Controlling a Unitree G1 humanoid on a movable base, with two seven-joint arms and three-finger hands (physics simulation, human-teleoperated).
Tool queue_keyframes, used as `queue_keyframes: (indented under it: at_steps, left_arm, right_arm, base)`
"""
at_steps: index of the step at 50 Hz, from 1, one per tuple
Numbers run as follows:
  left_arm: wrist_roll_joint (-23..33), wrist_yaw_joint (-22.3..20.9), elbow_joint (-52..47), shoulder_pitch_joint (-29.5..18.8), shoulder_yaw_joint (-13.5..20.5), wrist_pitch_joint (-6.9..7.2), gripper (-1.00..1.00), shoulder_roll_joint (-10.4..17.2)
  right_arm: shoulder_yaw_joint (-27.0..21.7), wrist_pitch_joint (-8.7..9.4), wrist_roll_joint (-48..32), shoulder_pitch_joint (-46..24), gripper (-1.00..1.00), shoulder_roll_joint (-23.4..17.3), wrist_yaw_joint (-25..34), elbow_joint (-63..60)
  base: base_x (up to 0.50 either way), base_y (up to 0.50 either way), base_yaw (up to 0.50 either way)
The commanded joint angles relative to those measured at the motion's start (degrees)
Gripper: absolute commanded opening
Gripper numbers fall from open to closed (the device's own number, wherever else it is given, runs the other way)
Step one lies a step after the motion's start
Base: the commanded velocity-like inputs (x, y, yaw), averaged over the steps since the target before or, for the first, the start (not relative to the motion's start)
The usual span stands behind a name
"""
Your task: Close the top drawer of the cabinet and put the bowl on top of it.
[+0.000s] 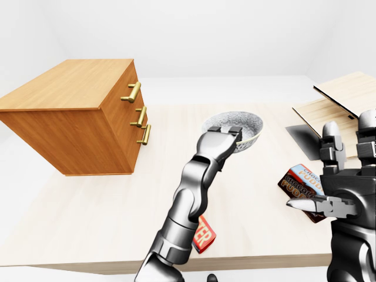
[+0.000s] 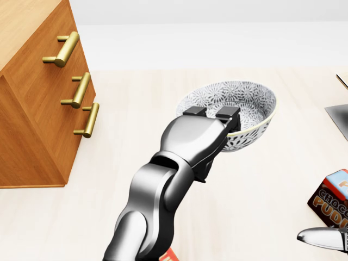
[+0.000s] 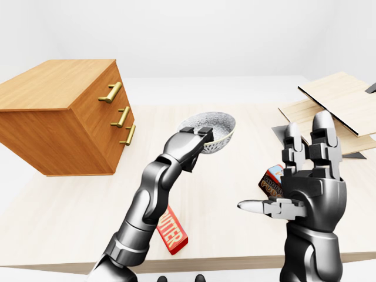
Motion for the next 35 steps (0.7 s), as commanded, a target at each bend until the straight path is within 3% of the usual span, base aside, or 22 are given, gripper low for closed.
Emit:
queue_keyframes:
  at_steps: [1, 10, 17, 31, 35]
  left_arm:
    - [0.9, -3.6, -4.9, -3.5, 2.0, 0.0, -1.0, 1.0]
    - [1.7, -5.6, -7.2, -5.8, 3.6, 0.0, -1.0, 2.1]
    - [0.6, -7.9, -8.3, -10.9, 6.7, 0.0, -1.0, 5.2]
    - [1.0, -11.3, -11.1, -13.8, 8.0, 0.0, -1.0, 7.7]
    - [-2.0, -11.9, -10.0, -15.8, 9.8, 0.0, -1.0, 9.0]
  right_arm:
    - [0.6, 0.0, -0.5, 0.3, 1.0, 0.3, 0.3, -0.3]
    - [1.4, 0.0, -1.4, 0.8, 1.0, 0.8, 0.7, -0.3]
    - [2.0, 0.0, -2.0, 0.6, 1.0, 0.8, 0.7, 0.4]
    - [2.7, 0.0, -2.5, 0.9, 1.0, 1.0, 0.9, 0.9]
    - [2.9, 0.0, -2.8, 1.1, 1.0, 1.1, 1.1, 1.1]
  base:
    - [0.0, 0.0, 0.0]
    - [0.0, 0.0, 0.0]
    - [0.0, 0.0, 0.0]
    - [0.0, 0.0, 0.0]
    - [0.0, 0.0, 0.0]
